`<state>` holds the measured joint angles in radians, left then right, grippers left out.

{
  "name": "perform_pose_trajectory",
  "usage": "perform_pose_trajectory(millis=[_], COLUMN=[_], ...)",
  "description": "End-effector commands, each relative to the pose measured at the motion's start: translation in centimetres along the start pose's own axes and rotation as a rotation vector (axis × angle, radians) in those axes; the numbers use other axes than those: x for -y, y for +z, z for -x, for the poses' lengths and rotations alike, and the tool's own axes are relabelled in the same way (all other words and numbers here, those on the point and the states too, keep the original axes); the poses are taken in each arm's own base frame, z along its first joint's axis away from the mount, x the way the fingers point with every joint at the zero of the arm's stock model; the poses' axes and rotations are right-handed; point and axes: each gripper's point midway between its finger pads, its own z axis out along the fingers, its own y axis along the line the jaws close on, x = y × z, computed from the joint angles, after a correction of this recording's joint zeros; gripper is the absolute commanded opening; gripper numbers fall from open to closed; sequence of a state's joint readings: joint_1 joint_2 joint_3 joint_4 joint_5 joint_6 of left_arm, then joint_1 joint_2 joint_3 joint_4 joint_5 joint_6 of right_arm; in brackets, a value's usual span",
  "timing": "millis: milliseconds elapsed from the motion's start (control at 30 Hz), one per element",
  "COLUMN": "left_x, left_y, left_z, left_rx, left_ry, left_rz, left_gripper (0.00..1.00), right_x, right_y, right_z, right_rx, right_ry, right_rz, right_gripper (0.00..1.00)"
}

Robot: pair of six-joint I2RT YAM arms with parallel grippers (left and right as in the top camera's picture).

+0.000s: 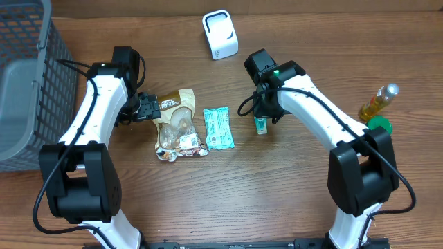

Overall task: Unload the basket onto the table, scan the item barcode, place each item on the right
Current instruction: 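Align the open right gripper around the Kleenex pack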

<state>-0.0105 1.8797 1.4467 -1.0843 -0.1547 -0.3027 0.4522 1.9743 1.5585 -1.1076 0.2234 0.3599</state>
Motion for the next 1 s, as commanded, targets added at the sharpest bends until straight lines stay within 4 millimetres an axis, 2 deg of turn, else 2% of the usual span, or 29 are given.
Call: perform_pose_trajectory(millis=[0, 200, 467, 600, 700, 800, 833, 900, 967], left_x=[-0.1, -0.1, -0.1, -0.1, -0.1, -0.1, -0.1, -0.1, -0.1], left_y=[-0.1, -0.1, -0.1, -0.1, -0.1, -0.1, -0.1, -0.1, -0.1], left_z=[0.5, 0.5, 0.5, 0.5, 0.5, 0.5, 0.5, 0.5, 0.5], left_rx=[0.011, 0.011, 0.011, 0.011, 0.011, 0.011, 0.011, 0.010, 0.011], left_ry=[0.015, 0.015, 0.015, 0.015, 0.015, 0.015, 0.015, 0.015, 0.015], left_rz=[0.007, 0.007, 0.007, 0.007, 0.007, 0.007, 0.007, 0.007, 0.007], left_gripper=[1.00, 0.99, 1.00, 1.00, 1.00, 1.00, 1.00, 0.99, 1.00], right_x=[0.0, -0.9, -5.3, -5.5, -5.5, -5.6, -5.7, -5.7, -5.9], right_y=[1.1, 1.7, 0.7, 0.7, 0.7, 0.8, 0.8, 0.8, 0.8], right_z=[-0.1, -0.7, -2.6, -2.6, -2.3, -1.8, -1.7, -1.3, -1.0], right_rx=[-0.029, -0.065, -0.177, -0.173, -0.158, -0.141, -0.136, -0.118, -0.105], right_ry=[0.012, 0.009, -0.030, -0.047, -0.051, -0.049, -0.049, -0.048, -0.047], right_rz=[-0.014, 0.026, 0.292, 0.301, 0.299, 0.306, 0.308, 0.307, 0.313], right_gripper=[0.04, 0.04, 0.06, 0.08, 0.22, 0.26, 0.25, 0.14, 0.11])
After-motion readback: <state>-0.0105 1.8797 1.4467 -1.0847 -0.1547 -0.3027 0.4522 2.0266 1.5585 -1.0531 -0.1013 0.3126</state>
